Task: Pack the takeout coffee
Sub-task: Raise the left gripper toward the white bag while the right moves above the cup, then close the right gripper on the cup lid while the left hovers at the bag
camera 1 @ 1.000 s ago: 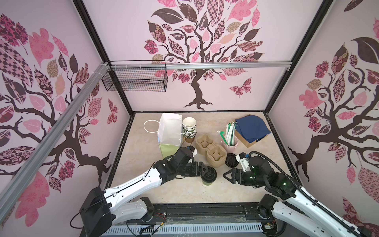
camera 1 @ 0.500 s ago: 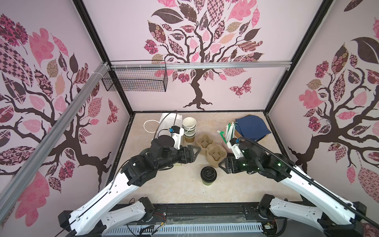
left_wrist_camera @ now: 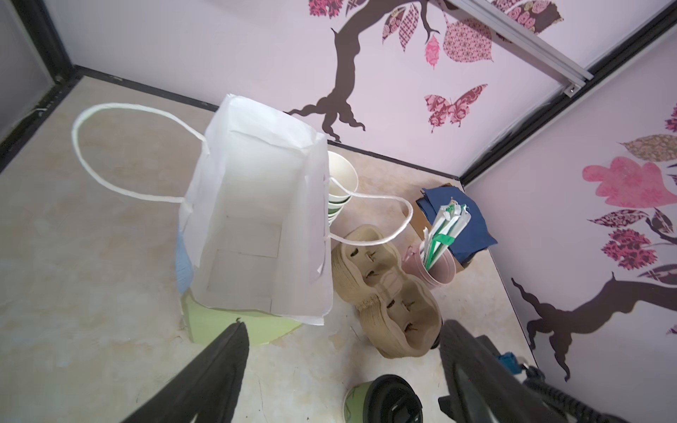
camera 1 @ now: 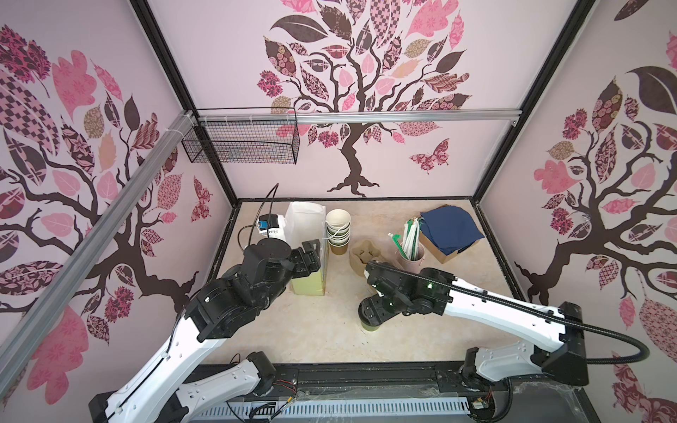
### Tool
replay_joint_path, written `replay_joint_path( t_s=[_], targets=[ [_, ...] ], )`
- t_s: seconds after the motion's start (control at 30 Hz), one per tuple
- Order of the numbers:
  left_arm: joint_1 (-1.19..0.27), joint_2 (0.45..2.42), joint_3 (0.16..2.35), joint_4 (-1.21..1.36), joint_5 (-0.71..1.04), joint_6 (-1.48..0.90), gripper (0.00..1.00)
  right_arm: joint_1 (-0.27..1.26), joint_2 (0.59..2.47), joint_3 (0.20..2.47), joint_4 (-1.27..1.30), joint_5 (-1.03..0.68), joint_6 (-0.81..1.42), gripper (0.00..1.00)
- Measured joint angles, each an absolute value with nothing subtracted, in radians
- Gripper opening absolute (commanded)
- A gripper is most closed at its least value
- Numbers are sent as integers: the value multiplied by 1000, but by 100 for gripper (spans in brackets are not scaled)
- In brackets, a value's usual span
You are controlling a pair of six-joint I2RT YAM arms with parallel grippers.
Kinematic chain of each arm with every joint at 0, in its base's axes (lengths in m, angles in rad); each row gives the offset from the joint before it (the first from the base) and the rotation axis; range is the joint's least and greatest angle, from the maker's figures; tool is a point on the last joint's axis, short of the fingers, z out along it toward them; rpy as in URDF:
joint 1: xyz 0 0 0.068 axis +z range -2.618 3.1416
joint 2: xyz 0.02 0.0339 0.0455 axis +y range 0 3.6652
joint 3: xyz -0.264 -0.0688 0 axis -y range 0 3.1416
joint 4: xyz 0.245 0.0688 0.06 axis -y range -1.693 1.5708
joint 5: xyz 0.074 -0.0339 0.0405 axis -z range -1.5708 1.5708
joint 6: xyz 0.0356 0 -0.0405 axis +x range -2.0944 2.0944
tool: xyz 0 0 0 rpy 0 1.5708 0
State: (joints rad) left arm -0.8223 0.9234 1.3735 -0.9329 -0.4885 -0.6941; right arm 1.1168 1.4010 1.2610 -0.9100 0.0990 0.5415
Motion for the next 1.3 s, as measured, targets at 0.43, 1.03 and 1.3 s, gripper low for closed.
replay_joint_path(
  t_s=[0.43,1.03,1.3],
  targets=[
    [-818,906,1393,-1016,-596,-736,86,1138,1610,1363,-1002,211,522,93],
    [-818,911,1395,-1028,-606,-742,85,1138,1612,1360,-1002,204,553,87],
    [-818,916,1397,-1028,-605,-748,85,1138,1646,1359,-1013,216,558,86]
  ],
)
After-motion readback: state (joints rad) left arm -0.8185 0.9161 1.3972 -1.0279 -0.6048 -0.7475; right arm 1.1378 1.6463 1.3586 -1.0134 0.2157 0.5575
